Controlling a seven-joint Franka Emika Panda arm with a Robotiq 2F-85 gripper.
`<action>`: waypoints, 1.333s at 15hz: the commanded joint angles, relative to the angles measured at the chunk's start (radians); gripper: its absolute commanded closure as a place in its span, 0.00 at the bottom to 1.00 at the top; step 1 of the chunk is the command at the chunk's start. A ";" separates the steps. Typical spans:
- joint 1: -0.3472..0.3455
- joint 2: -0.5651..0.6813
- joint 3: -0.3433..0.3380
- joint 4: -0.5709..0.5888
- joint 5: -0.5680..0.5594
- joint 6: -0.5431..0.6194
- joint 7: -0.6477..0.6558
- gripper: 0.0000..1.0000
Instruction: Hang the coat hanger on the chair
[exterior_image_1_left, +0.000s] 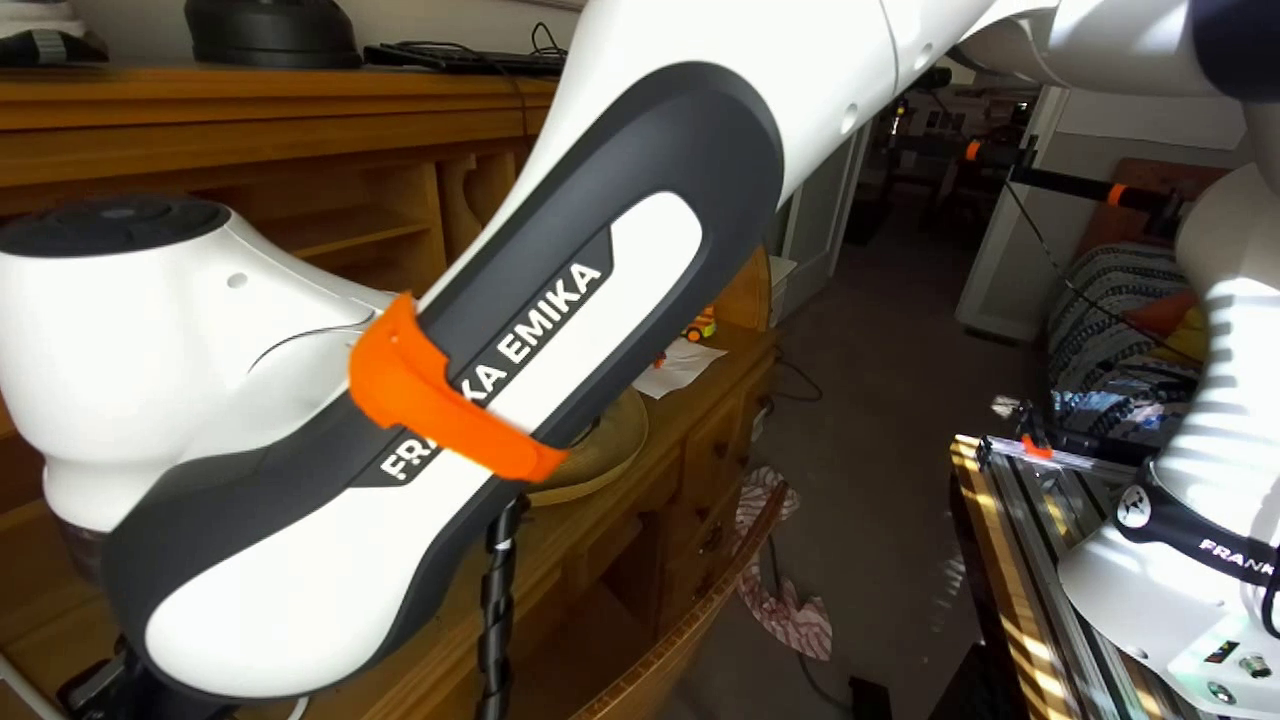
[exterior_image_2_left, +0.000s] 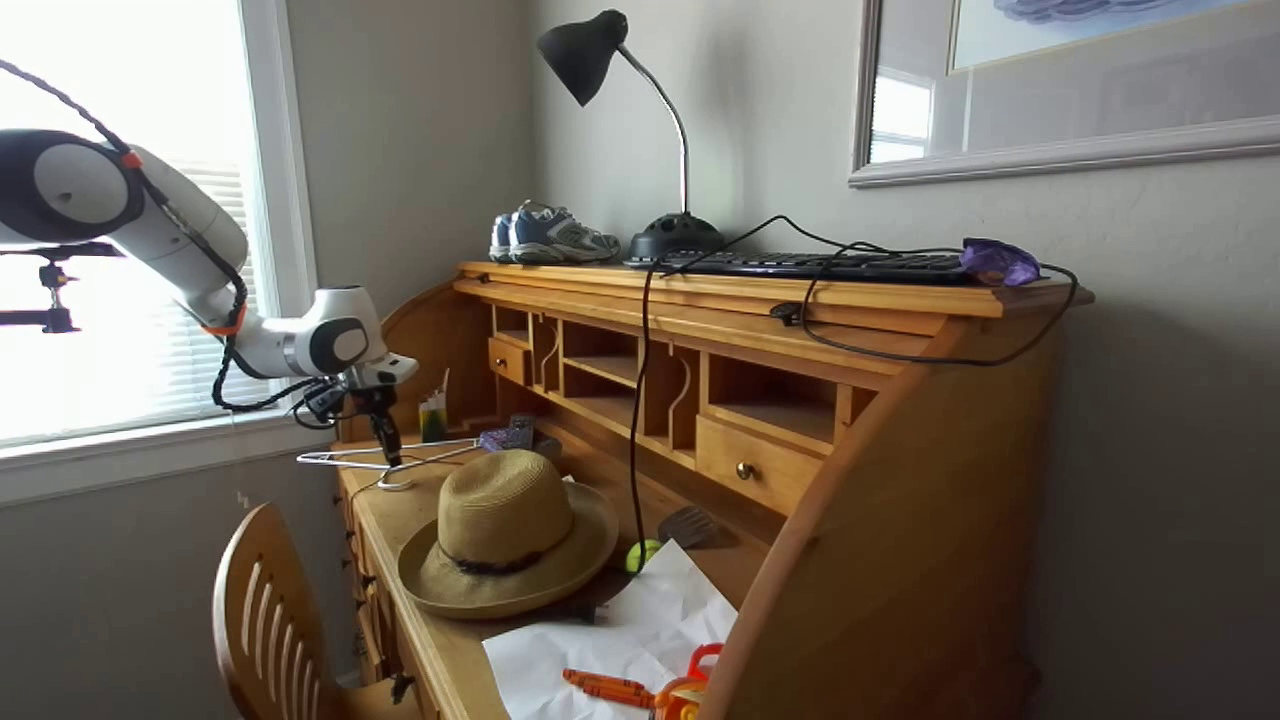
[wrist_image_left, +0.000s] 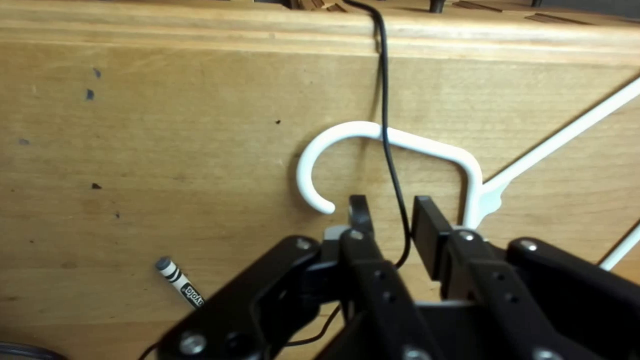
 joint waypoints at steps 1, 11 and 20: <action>0.003 0.046 -0.010 0.045 -0.037 -0.002 -0.002 0.62; 0.012 0.045 -0.011 0.059 -0.039 -0.026 0.002 1.00; -0.064 -0.155 0.008 -0.095 -0.018 -0.216 -0.022 0.99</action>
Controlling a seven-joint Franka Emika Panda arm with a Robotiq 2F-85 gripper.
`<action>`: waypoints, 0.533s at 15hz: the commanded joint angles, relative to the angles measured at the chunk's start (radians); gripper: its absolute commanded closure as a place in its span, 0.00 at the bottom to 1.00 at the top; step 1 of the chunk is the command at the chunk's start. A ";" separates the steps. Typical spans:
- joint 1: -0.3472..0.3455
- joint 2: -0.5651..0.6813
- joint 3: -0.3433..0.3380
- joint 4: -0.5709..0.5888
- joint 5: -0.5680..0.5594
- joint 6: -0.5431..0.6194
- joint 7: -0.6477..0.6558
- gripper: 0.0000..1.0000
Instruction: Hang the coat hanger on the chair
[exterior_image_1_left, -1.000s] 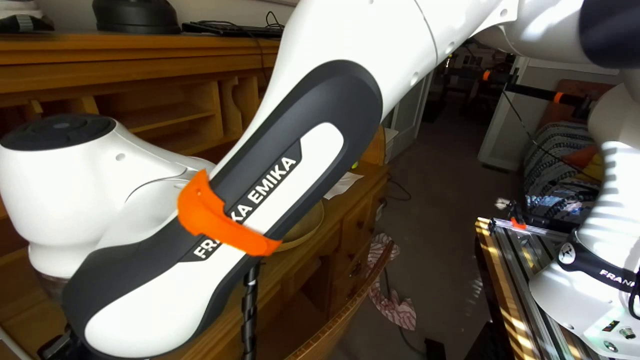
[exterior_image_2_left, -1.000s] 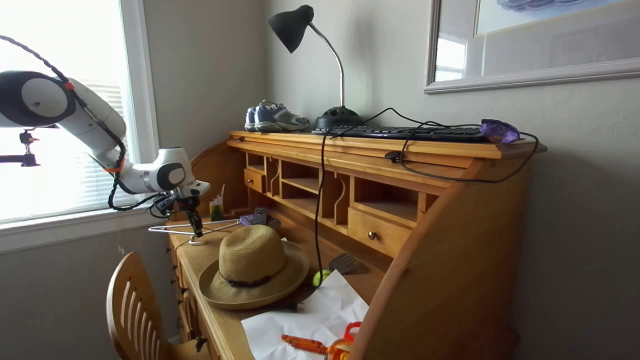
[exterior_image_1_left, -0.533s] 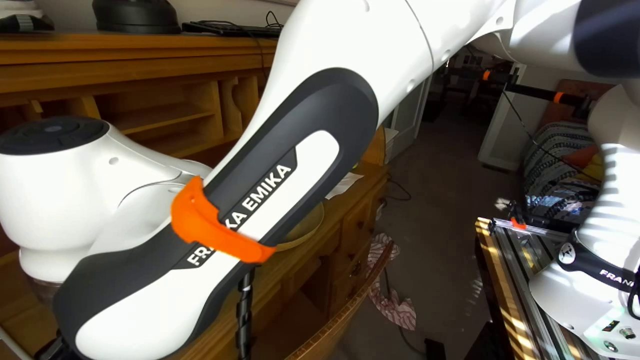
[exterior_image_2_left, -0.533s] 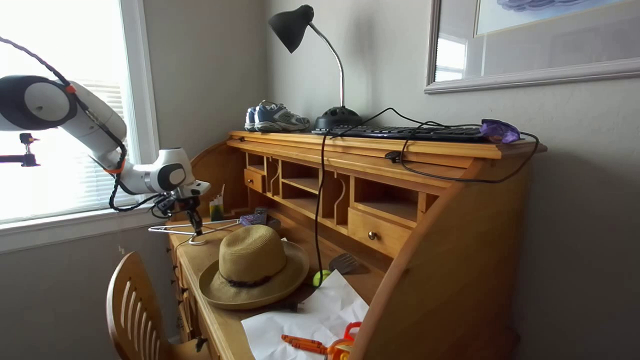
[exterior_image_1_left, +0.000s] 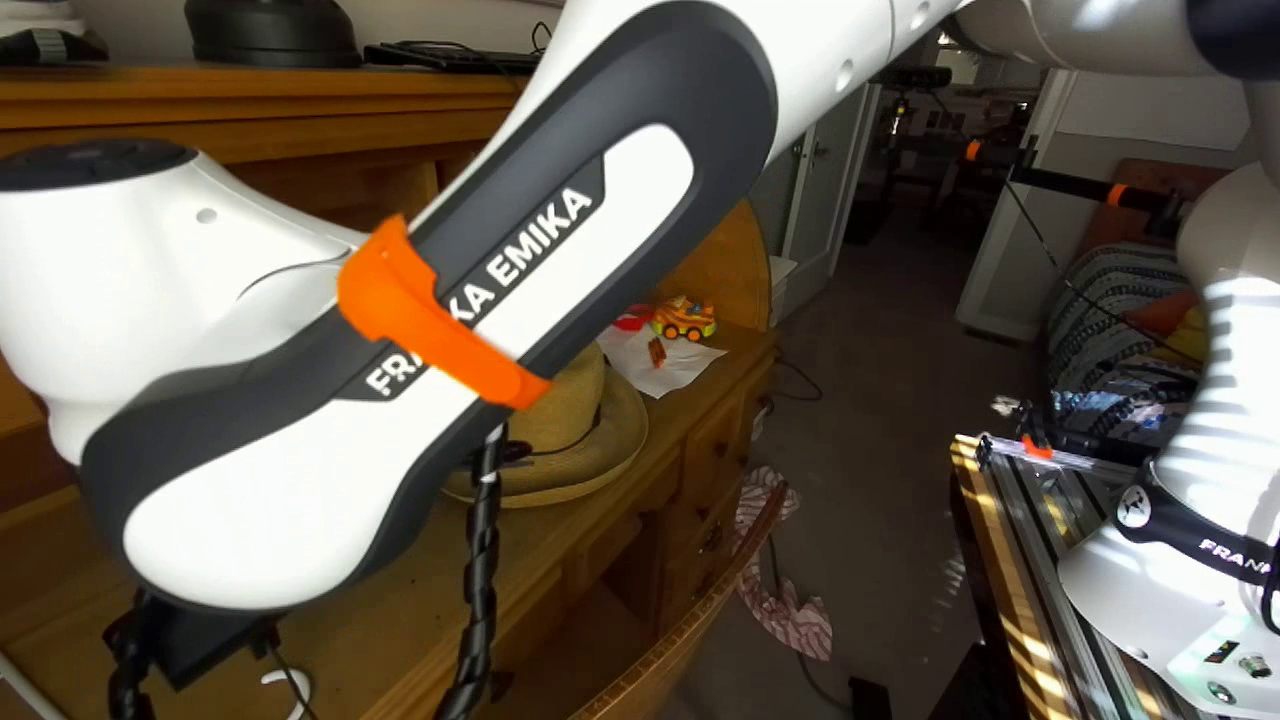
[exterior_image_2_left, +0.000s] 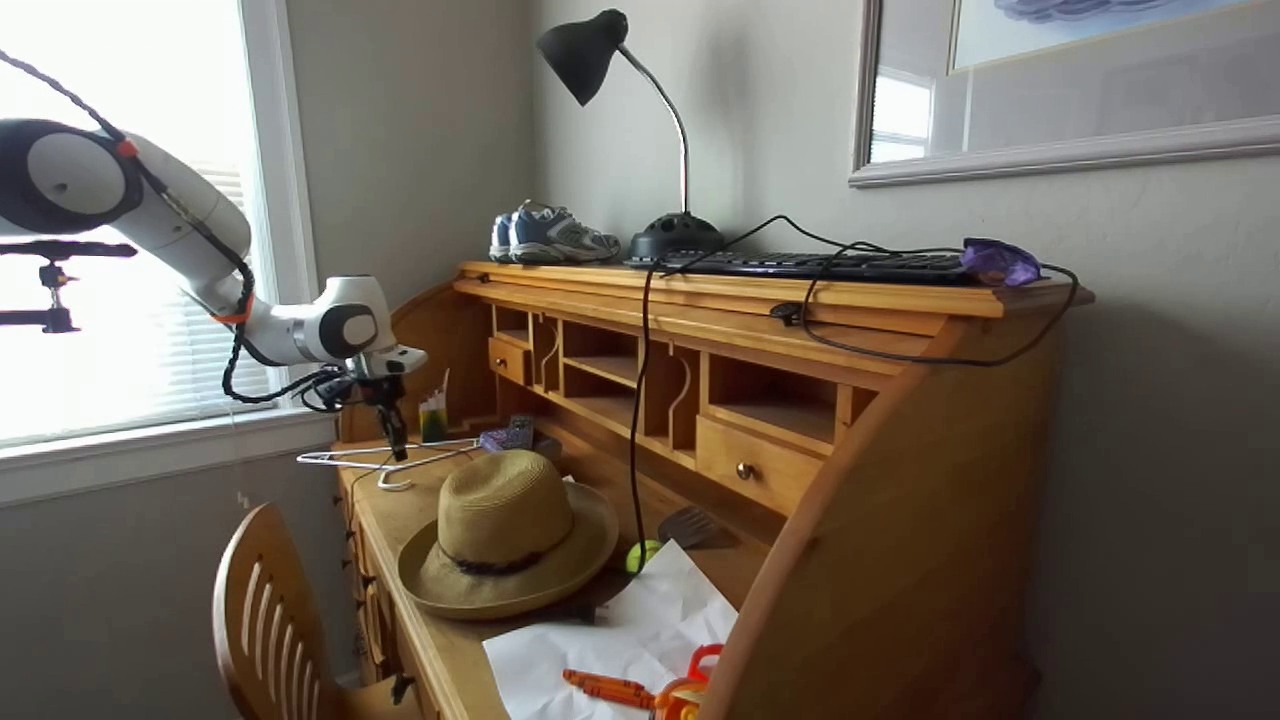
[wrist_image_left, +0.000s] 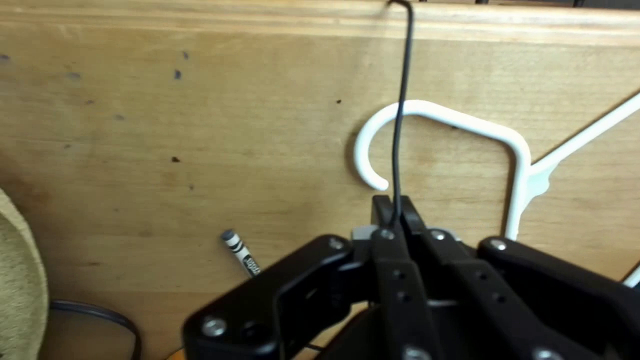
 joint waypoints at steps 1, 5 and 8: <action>-0.062 -0.147 0.021 -0.130 0.003 -0.122 -0.024 0.99; -0.125 -0.212 0.004 -0.196 -0.017 -0.209 -0.014 0.99; -0.160 -0.219 -0.025 -0.233 -0.045 -0.214 0.021 0.99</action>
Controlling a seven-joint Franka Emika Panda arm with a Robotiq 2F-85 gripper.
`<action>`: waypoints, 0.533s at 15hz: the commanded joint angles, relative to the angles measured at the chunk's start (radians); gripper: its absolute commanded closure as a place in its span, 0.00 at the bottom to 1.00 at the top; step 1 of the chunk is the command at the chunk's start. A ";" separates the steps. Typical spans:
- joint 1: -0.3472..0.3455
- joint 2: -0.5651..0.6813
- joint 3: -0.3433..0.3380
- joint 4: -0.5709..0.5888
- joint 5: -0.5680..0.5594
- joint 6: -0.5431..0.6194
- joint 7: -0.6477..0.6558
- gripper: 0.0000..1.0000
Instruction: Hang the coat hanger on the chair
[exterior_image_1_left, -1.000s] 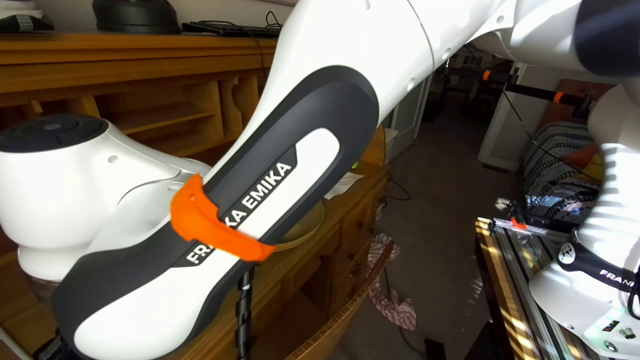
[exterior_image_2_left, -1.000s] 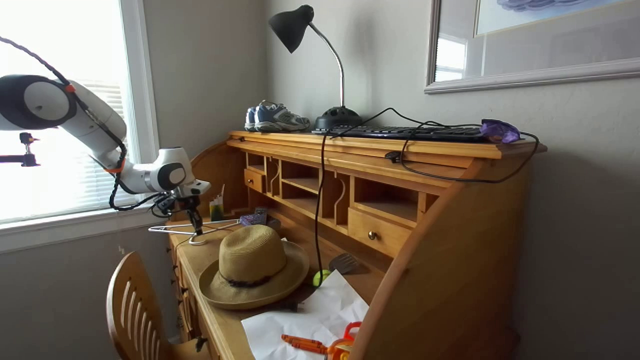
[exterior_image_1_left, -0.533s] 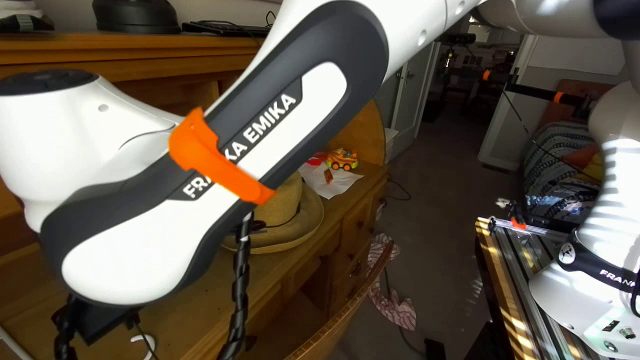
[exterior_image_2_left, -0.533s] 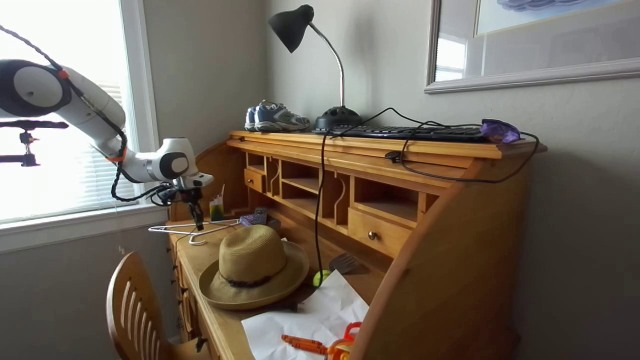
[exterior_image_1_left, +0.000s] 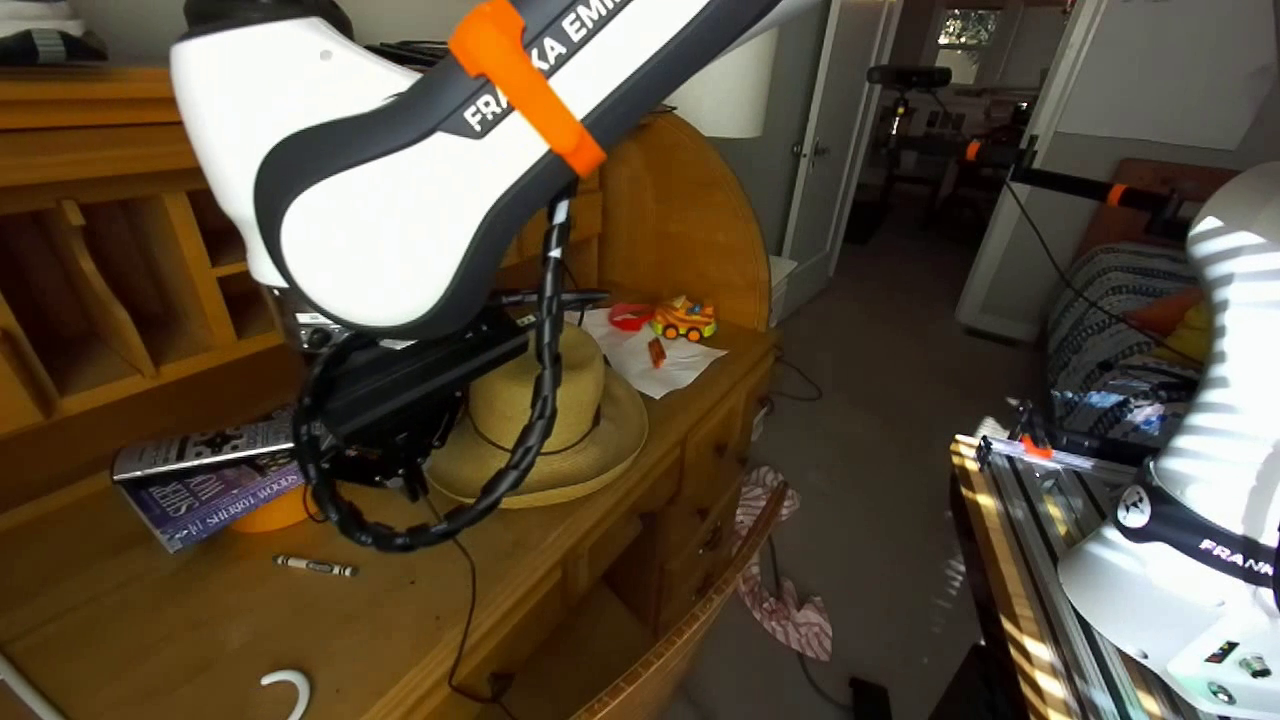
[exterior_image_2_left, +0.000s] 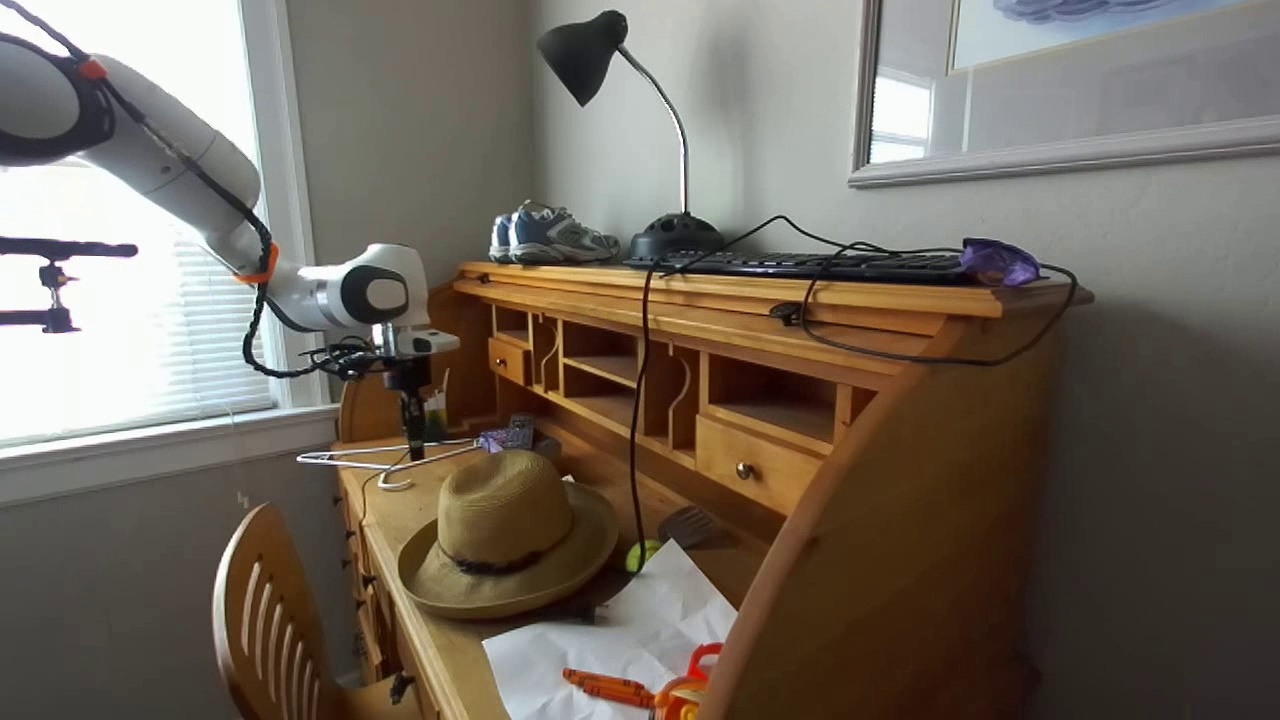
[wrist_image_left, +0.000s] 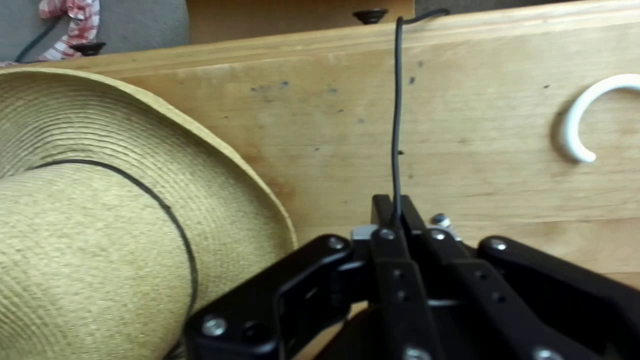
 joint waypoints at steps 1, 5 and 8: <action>-0.032 -0.029 -0.025 -0.080 -0.048 -0.009 0.046 0.99; -0.024 -0.005 -0.101 -0.108 -0.170 -0.017 0.138 0.99; -0.031 0.015 -0.115 -0.113 -0.232 -0.042 0.194 0.99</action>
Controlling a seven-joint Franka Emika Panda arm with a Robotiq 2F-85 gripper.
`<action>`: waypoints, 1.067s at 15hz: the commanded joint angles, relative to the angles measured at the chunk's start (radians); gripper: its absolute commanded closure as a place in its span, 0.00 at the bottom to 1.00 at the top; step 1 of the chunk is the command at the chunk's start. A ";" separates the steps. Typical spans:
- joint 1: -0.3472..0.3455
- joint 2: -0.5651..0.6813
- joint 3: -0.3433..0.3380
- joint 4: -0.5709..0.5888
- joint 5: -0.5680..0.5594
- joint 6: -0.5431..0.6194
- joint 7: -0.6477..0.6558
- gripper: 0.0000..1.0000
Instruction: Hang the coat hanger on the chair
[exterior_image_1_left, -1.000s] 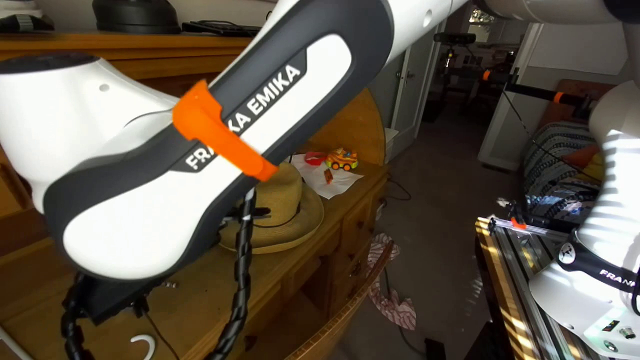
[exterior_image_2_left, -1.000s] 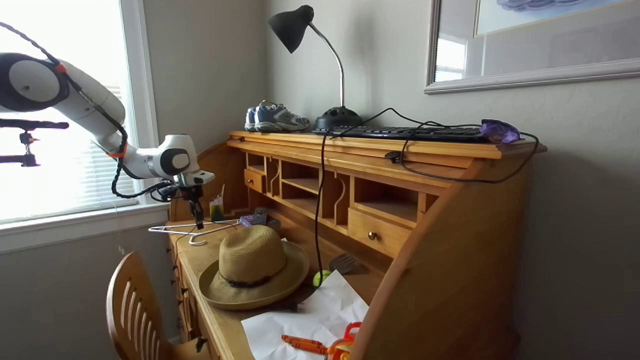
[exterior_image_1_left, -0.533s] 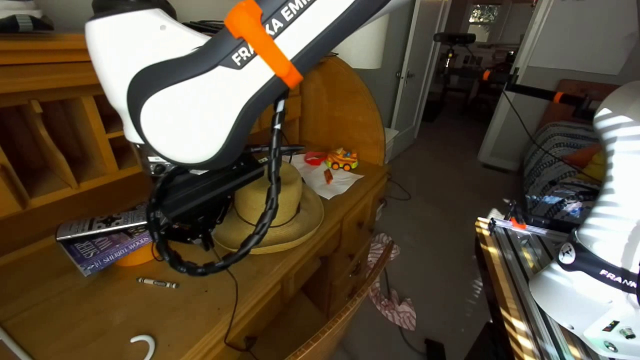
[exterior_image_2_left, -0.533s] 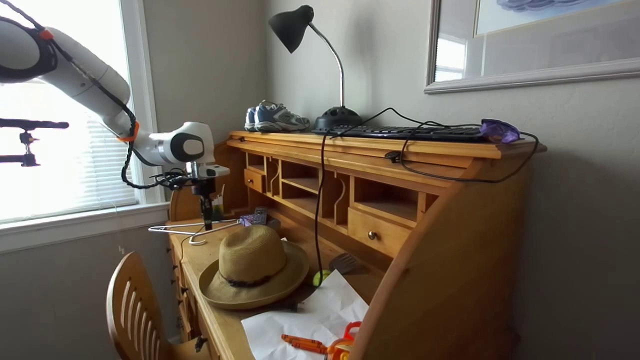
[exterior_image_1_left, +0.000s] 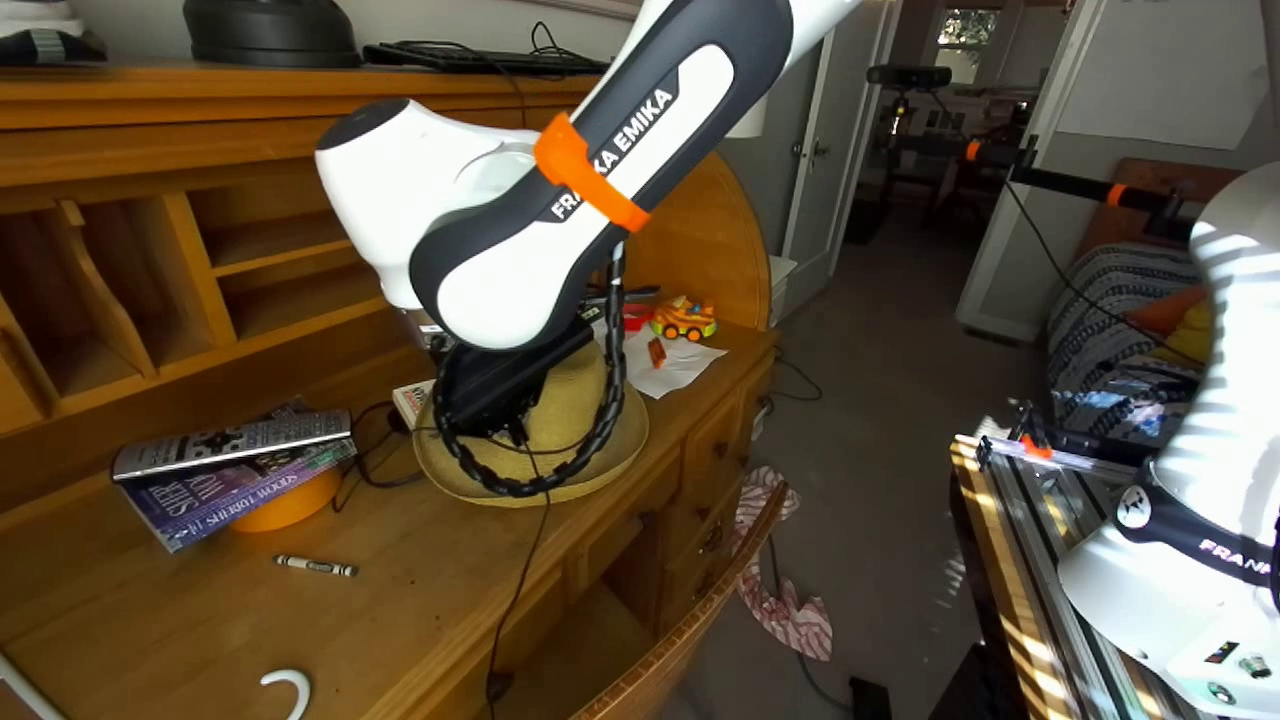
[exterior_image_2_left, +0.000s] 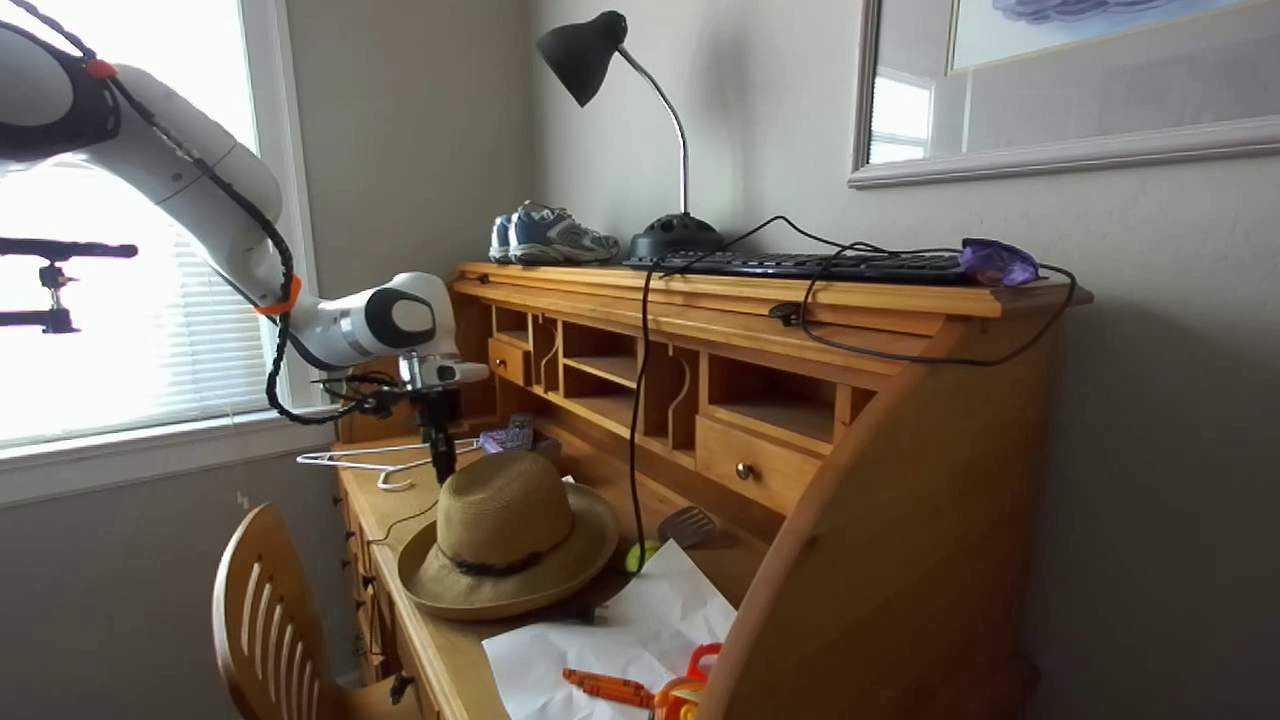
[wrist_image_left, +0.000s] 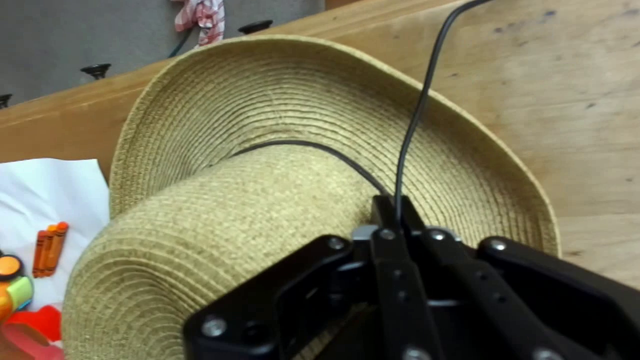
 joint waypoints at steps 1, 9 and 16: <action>0.005 0.010 -0.009 -0.012 -0.063 -0.033 0.091 0.71; -0.086 -0.113 0.226 -0.034 0.231 0.003 -0.075 0.17; -0.081 -0.081 0.313 0.042 0.459 -0.001 -0.128 0.00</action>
